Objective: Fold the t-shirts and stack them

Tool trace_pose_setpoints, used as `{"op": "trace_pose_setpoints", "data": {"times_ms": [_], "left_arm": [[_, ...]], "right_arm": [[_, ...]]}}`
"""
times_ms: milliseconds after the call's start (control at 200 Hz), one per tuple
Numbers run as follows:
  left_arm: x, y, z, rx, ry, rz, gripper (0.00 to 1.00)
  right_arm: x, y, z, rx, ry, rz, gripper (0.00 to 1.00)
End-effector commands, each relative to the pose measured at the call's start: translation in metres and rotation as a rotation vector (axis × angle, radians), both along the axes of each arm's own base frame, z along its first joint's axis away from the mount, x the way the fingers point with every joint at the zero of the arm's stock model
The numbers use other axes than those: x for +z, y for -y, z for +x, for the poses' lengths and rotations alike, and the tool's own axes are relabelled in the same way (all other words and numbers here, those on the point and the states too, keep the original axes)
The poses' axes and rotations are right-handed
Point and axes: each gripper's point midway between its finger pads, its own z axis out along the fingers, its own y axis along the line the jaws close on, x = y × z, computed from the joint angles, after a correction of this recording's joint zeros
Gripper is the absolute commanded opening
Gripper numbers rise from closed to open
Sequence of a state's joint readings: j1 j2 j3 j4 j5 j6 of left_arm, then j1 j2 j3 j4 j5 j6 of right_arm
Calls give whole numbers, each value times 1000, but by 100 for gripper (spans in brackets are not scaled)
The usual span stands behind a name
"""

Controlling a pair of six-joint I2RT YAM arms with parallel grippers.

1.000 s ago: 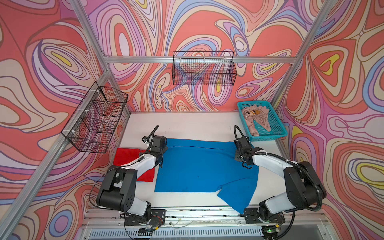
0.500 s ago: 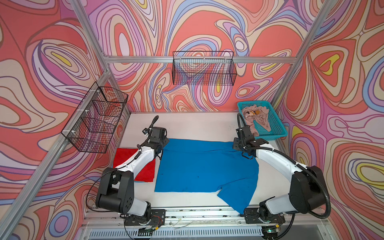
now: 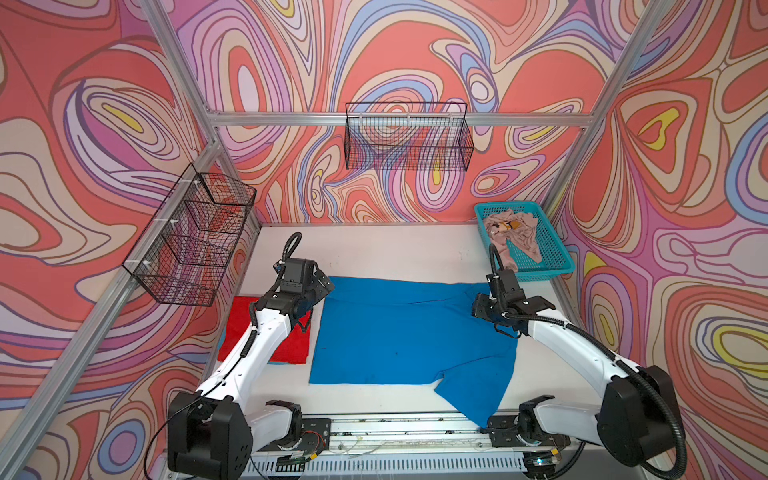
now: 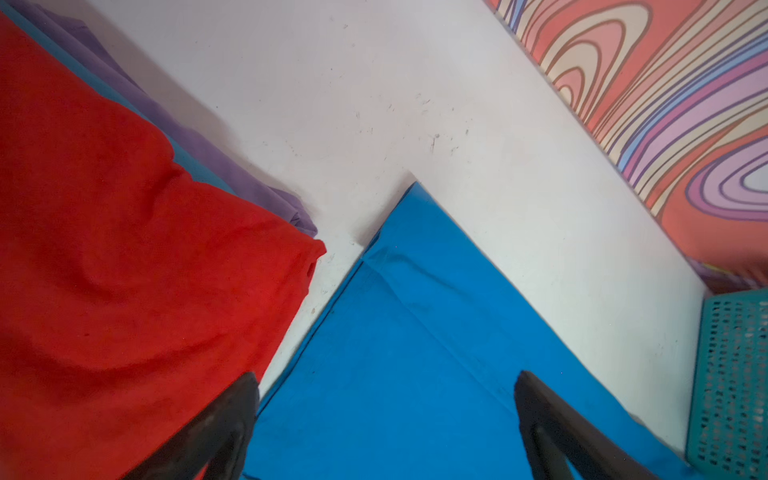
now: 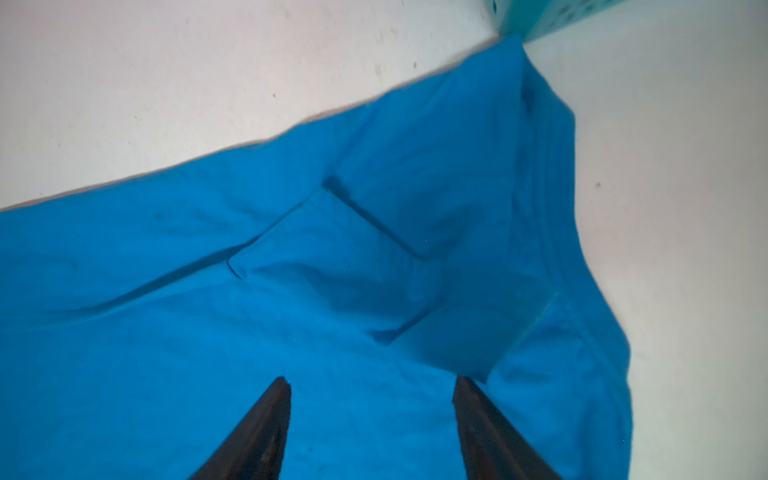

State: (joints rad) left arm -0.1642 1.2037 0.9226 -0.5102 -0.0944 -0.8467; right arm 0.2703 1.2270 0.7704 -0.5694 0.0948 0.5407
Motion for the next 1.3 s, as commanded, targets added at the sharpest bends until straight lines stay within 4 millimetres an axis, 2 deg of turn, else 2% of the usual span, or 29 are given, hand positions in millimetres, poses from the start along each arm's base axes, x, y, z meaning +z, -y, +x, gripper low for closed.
{"op": "trace_pose_setpoints", "data": {"times_ms": [0,215,376,486,611,736,866,911,921,946,1087,1207,1297], "left_arm": [[-13,-2,-26,-81,-106,44,100],[3,-14,-47,-98,-65,116,100],[-1,-20,-62,-96,-46,142,100],[1,-22,-64,-91,-25,145,100],[0,-19,-64,-101,-40,138,100],[-1,-16,-71,-127,-51,131,100],[-4,-19,-79,-128,-36,142,100],[-3,-17,-78,-136,-23,142,100],[-3,-17,-78,-137,-21,142,100],[-2,-16,-77,-141,-18,145,100],[-5,-13,-74,-153,-41,135,100],[-6,-12,-74,-156,-39,134,100],[-5,-12,-73,-154,-32,131,100]], "right_arm": [[-15,4,-35,-37,-87,22,68],[9,-1,-38,-73,-59,98,78],[19,-5,-35,-73,-12,137,79],[37,-23,0,27,37,140,79],[36,-30,54,95,38,39,73],[18,-43,93,164,28,7,71],[-15,-32,116,163,2,-102,70],[-21,-28,122,156,-2,-123,69],[-20,-28,123,158,0,-122,69],[-33,-31,125,172,-22,-123,69],[-48,-36,130,191,-34,-108,63],[-63,-34,124,188,-61,-113,57],[-64,-30,120,183,-73,-128,43]]}}
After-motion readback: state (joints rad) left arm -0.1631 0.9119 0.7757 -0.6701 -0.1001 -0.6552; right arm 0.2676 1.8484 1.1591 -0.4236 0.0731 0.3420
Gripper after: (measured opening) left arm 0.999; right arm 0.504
